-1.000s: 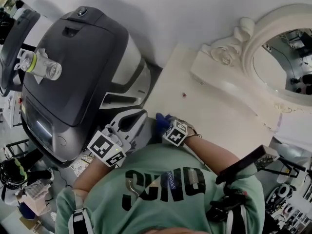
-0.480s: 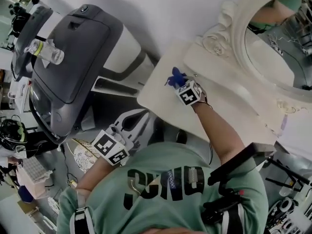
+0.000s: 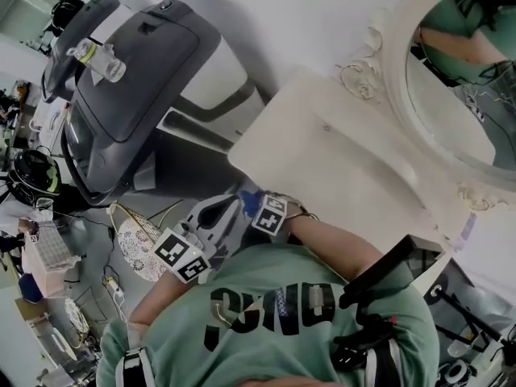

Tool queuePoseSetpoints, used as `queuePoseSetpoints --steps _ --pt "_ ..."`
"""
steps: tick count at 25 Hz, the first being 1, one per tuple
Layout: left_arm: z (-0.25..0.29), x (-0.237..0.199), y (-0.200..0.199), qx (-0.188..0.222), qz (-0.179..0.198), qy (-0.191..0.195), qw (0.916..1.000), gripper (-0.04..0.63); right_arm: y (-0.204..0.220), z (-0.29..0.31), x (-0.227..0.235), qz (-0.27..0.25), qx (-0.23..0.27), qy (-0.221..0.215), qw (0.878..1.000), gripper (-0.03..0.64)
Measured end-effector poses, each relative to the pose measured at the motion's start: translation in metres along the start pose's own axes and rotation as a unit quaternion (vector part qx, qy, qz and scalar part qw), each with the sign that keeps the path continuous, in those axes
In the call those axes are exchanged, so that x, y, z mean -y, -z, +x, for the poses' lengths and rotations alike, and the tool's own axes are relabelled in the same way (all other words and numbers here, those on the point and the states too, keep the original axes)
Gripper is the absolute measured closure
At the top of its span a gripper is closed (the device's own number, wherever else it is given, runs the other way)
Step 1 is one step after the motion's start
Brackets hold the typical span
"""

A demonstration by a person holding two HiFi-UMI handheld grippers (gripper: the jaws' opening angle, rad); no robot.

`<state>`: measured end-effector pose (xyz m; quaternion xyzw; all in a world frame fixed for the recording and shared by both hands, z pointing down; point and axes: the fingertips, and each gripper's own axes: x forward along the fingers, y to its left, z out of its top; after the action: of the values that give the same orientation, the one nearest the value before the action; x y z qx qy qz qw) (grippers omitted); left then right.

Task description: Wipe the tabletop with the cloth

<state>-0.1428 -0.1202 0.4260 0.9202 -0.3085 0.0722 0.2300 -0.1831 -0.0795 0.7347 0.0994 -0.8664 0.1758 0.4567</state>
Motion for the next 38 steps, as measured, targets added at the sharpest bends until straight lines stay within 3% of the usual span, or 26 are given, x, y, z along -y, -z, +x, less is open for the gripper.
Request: queuePoseSetpoints --steps 2,3,4,6,9,12,15,18,21,24,26,30,33,35,38 --pt "0.005 0.005 0.004 -0.005 -0.002 0.003 1.0000 0.598 0.005 -0.006 -0.018 -0.005 0.017 -0.024 1.000 0.523" --pt "0.007 0.006 0.004 -0.005 -0.003 0.004 1.0000 0.598 0.004 -0.015 -0.008 0.006 0.036 -0.016 0.999 0.523" --pt "0.009 0.006 0.004 -0.005 -0.005 0.005 1.0000 0.598 0.003 -0.027 0.013 0.026 0.056 0.007 0.998 0.523" --pt "0.014 0.005 0.001 -0.005 -0.008 0.008 0.9999 0.598 0.004 -0.058 0.083 0.070 0.084 0.093 0.990 0.523" --pt "0.021 0.005 -0.002 -0.012 -0.004 0.018 0.9998 0.598 0.022 -0.105 0.195 0.119 0.079 0.239 0.960 0.523" --pt "0.021 -0.003 -0.001 -0.018 -0.005 0.022 0.9996 0.598 0.047 -0.129 0.260 0.143 0.038 0.339 0.929 0.522" --pt "0.016 -0.019 0.000 -0.028 -0.012 0.028 0.9992 0.598 0.064 -0.129 0.288 0.164 0.007 0.402 0.901 0.522" --pt "0.008 -0.039 -0.003 -0.036 -0.016 0.036 0.9986 0.598 0.063 -0.127 0.299 0.200 0.012 0.446 0.872 0.522" --pt "0.000 -0.063 -0.008 -0.042 -0.019 0.044 0.9980 0.598 0.054 -0.127 0.310 0.208 0.008 0.468 0.859 0.524" --pt "-0.006 -0.083 -0.010 -0.049 -0.022 0.061 0.9967 0.598 0.051 -0.124 0.318 0.207 -0.006 0.466 0.860 0.531" --pt "-0.010 -0.094 -0.011 -0.052 -0.022 0.078 0.9954 0.598 0.049 -0.119 0.312 0.229 -0.004 0.433 0.872 0.531" --pt "-0.014 -0.109 -0.014 -0.051 -0.017 0.117 0.9917 0.598 0.026 -0.081 0.221 0.204 -0.010 0.306 0.930 0.531" --pt "-0.012 -0.116 -0.019 -0.045 -0.008 0.148 0.9880 0.598 0.007 -0.045 0.122 0.185 -0.007 0.222 0.957 0.531" --pt "-0.011 -0.122 -0.024 -0.039 -0.005 0.161 0.9863 0.598 -0.002 -0.028 0.081 0.185 -0.007 0.192 0.964 0.531" --pt "-0.011 -0.129 -0.030 -0.031 -0.009 0.174 0.9842 0.598 -0.005 -0.020 0.066 0.195 -0.003 0.159 0.968 0.529"
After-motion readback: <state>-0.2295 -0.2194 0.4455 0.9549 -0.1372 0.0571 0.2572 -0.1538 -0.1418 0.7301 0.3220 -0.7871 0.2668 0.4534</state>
